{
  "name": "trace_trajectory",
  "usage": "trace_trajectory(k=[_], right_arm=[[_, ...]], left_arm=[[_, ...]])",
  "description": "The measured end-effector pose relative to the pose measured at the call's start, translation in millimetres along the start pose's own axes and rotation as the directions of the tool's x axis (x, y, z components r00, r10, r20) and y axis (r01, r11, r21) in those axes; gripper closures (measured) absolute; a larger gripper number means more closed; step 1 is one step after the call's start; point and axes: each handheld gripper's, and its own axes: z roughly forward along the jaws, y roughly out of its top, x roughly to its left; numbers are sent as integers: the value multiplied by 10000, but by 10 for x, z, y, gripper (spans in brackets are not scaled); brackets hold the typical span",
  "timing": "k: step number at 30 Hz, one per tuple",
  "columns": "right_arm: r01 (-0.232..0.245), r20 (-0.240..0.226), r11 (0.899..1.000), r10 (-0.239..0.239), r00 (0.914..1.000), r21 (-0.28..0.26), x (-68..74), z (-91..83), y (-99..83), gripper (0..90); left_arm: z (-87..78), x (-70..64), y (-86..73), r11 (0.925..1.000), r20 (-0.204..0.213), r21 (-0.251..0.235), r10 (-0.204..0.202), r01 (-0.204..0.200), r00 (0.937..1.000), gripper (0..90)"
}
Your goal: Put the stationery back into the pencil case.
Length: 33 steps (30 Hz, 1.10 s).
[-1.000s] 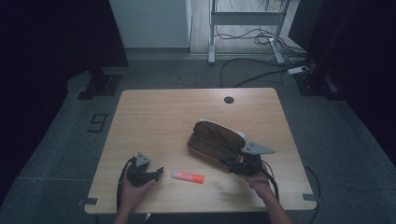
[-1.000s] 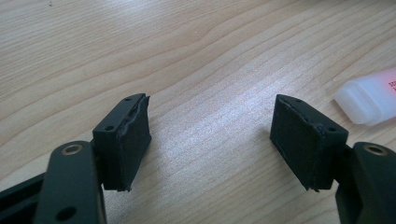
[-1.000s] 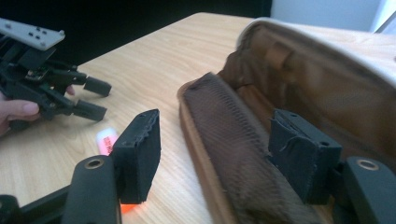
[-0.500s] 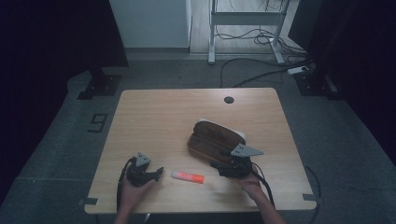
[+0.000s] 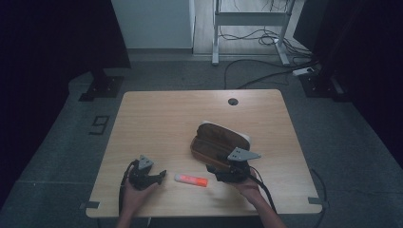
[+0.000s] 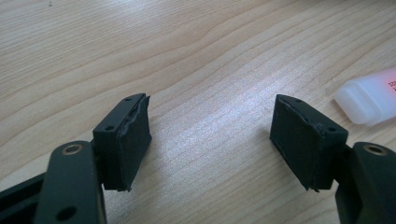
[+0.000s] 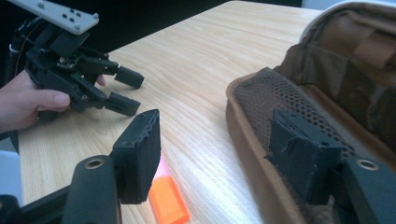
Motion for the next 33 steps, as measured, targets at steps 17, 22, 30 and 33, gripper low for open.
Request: trace_trajectory(k=[17,22,30,33], right_arm=[[435,-693,9945,-369,9969,958,231,340,-92,341],[653,-902,9889,-535,9945,1335,304,473,-138,351],[836,-1034,9802,-658,9925,1794,349,605,-196,393],[918,-1026,9765,-728,9921,1948,360,633,-215,410]], left_arm=[[0,2,0,10000,13,-2,-2,2,10000,283],[0,2,0,10000,17,-3,-4,4,10000,283],[0,2,0,10000,15,-3,-4,4,10000,283],[0,2,0,10000,15,-3,-1,1,10000,282]])
